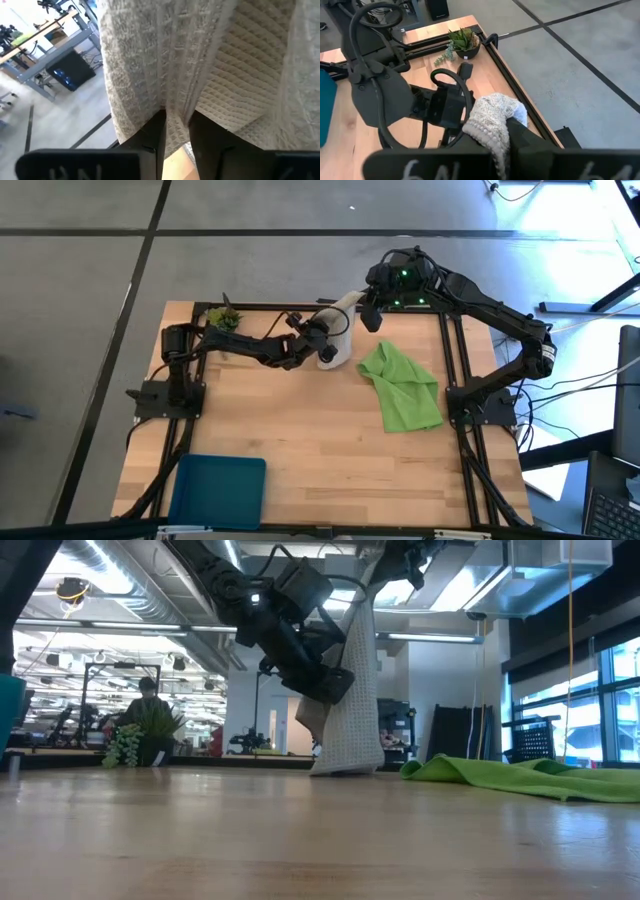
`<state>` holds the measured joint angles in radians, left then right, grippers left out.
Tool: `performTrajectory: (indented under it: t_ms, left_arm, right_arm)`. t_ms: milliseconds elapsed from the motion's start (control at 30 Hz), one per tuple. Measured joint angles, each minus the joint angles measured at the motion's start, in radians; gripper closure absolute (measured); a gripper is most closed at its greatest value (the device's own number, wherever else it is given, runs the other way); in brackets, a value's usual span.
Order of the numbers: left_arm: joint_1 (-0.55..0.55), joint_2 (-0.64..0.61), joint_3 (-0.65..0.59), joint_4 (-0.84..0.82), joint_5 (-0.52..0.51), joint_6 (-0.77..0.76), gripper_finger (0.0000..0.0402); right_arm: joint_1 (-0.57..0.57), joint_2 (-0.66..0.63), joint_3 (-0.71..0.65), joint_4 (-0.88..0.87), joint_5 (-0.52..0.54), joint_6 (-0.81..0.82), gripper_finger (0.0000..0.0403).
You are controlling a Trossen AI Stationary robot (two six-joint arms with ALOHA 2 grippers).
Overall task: Fold microfiber towels
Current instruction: Fold the gray microfiber cloth
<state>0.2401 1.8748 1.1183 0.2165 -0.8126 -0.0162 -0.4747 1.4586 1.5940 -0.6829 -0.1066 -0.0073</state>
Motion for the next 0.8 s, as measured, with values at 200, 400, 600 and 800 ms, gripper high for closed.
performTrajectory:
  t_ms: [200,400,600,800]
  left_arm:
    - [0.007,0.0,0.0,0.0,0.025,0.026,0.0391]
    - [0.007,-0.011,0.0,0.0,0.026,0.086,0.04]
    - [0.002,-0.077,0.0,-0.052,0.057,0.106,0.0401]
    - [0.002,-0.157,-0.001,-0.153,0.056,0.144,0.0401]
  right_arm:
    - [0.0,0.0,0.0,0.0,0.0,0.0,0.0397]
    - [0.0,0.0,0.0,-0.012,0.0,-0.001,0.0397]
    - [0.0,0.0,0.0,-0.028,0.0,-0.002,0.0397]
    - [0.0,0.0,0.0,-0.031,0.0,-0.001,0.0397]
